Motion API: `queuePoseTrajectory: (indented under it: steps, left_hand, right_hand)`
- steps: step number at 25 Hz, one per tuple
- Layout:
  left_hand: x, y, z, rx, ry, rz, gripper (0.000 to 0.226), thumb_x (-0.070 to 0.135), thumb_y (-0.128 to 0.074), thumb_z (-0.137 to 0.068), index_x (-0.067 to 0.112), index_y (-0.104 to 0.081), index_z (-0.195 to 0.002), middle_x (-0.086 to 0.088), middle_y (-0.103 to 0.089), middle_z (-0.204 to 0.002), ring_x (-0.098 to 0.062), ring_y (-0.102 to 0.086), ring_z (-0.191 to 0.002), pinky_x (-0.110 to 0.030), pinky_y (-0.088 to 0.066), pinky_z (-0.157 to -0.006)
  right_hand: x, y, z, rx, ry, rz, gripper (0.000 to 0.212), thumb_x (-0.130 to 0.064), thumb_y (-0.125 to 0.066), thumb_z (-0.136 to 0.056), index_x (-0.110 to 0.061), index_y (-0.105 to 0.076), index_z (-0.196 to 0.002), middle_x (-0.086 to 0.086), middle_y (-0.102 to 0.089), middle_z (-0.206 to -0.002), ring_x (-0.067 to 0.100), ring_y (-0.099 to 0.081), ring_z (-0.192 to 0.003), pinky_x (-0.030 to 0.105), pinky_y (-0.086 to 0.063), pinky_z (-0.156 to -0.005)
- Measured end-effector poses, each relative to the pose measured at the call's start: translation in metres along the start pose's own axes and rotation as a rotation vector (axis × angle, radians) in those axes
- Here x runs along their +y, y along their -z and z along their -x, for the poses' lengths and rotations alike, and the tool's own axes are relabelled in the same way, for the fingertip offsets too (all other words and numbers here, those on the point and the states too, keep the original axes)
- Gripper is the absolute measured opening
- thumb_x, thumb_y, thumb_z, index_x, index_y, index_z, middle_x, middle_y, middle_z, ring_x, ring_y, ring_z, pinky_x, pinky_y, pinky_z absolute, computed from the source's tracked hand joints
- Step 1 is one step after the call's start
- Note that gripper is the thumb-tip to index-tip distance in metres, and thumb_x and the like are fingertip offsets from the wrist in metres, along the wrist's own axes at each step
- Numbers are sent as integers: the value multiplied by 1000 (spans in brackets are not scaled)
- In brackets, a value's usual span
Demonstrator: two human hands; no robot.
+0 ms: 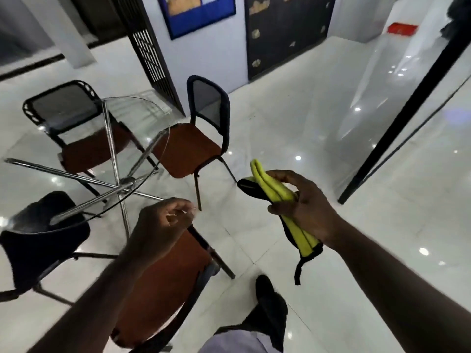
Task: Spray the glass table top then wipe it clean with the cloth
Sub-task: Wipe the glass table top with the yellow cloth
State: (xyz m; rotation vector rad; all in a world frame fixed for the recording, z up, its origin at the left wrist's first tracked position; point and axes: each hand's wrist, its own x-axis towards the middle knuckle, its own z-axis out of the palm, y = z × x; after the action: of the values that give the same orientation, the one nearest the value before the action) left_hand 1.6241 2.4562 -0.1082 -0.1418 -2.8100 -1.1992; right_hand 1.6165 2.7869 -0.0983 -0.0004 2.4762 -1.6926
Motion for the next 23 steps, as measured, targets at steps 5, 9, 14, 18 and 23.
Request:
queuePoseTrajectory:
  steps: [5,9,14,18,23]
  left_hand:
    - [-10,-22,-89,93,129,70,9,21,-78,-92,27,-79,-98,21,-76,-94,2,-73,-80,-15,-54,-71]
    - [-10,-27,-153,151,216,54,12,21,-80,-89,29,-78,-99,14,-76,-93,-5,-72,-85,-14,-56,-62]
    - [-17,-26,-209,267,307,-35,18,28,-81,-83,27,-79,-100,16,-77,-94,-3,-73,-87,-16,-57,-75]
    - [-12,-18,-245,403,486,-58,23,16,-84,-83,32,-78,-98,20,-76,-91,-2,-73,-86,-15,-57,-76]
    - [-1,-23,-283,551,698,-125,23,11,-84,-84,29,-77,-96,15,-75,-88,12,-68,-86,-3,-48,-73]
  right_hand:
    - [7,13,-111,-193,-17,86,70,-12,-93,-74,-56,-70,-123,-21,-75,-120,1,-70,-96,23,-51,-81]
    - [-1,25,-202,-238,18,115,70,-20,-97,-68,-66,-68,-112,-27,-75,-109,-3,-70,-89,15,-49,-72]
    - [-15,11,-326,-423,67,153,68,-25,-98,-73,-51,-69,-130,-11,-73,-102,17,-71,-99,22,-49,-74]
    - [-31,-5,-422,-576,158,188,65,-28,-98,-74,-48,-70,-129,-13,-76,-111,16,-72,-102,25,-50,-81]
    - [-54,-45,-509,-762,257,252,62,-21,-95,-78,-39,-69,-132,-36,-58,-99,10,-61,-103,4,-39,-73]
